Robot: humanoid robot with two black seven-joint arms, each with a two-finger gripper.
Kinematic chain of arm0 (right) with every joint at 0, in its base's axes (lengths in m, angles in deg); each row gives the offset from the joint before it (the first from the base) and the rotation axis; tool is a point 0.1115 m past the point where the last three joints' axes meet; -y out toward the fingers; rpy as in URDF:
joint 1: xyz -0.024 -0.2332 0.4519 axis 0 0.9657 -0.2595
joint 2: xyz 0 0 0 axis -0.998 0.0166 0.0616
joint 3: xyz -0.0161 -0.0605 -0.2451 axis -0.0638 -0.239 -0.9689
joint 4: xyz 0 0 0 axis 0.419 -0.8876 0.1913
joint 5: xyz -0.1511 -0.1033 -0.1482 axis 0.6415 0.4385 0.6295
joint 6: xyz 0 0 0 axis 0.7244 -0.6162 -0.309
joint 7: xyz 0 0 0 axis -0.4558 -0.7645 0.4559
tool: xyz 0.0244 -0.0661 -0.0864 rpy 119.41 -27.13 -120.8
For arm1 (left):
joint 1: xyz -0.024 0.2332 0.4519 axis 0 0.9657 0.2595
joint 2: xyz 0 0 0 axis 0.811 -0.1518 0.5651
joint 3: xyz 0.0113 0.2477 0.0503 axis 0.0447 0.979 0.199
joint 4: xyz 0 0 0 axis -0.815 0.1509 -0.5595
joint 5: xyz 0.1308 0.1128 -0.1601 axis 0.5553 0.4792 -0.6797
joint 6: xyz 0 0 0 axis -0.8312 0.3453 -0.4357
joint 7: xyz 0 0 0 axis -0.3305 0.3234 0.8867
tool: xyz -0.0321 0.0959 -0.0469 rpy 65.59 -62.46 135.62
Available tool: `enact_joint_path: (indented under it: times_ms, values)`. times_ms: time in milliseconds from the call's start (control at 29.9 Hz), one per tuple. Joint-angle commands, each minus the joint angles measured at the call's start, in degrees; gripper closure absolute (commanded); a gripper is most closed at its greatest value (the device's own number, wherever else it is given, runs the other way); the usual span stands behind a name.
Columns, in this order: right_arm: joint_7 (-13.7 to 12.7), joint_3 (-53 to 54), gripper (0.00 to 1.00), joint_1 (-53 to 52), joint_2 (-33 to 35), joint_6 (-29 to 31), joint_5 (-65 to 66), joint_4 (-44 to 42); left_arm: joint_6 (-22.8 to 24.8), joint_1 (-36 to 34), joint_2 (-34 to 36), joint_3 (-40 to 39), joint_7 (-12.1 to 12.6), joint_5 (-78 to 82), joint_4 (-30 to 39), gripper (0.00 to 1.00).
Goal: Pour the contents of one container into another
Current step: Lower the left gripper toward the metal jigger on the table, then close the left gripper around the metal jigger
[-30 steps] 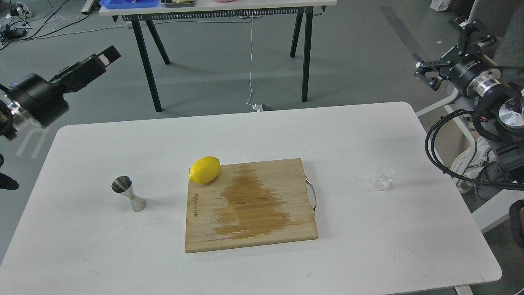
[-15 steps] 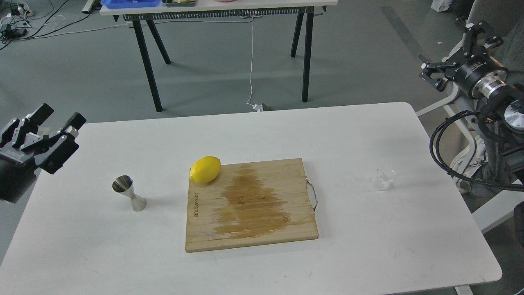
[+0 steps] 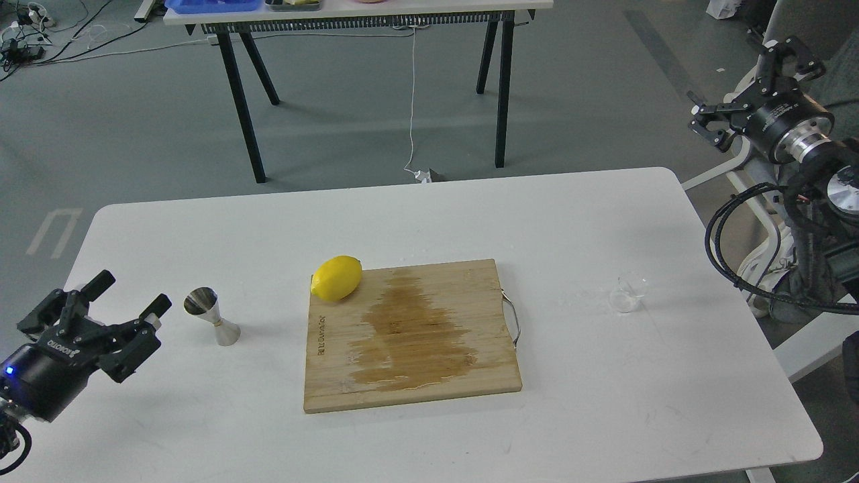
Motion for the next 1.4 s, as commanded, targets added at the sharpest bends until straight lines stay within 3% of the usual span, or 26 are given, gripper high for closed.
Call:
enact_joint_path:
  times_ms: [0, 334, 1003, 1370]
  values:
    - [-0.01, 0.00, 0.01, 0.20, 0.68, 0.00, -0.08, 0.12, 0.01, 0.35, -3.63, 2.44, -0.01, 0.04, -4.35, 0.00]
    - [-0.01, 0.00, 0.01, 0.20, 1.47, 0.00, -0.08, 0.29, 0.01, -0.52, -12.16, 5.88, -0.01, 0.04, -10.87, 0.00]
    - [-0.01, 0.87, 0.01, 0.28, 1.91, 0.00, -0.17, 0.38, 0.01, -13.00, -19.29, 11.85, -0.01, -0.49, -22.91, 0.00]
    - [-0.01, 0.96, 0.01, 0.37, 2.35, 0.00, -0.26, 0.38, 0.01, -16.17, -21.22, 12.29, -0.01, -0.58, -28.71, 0.01]
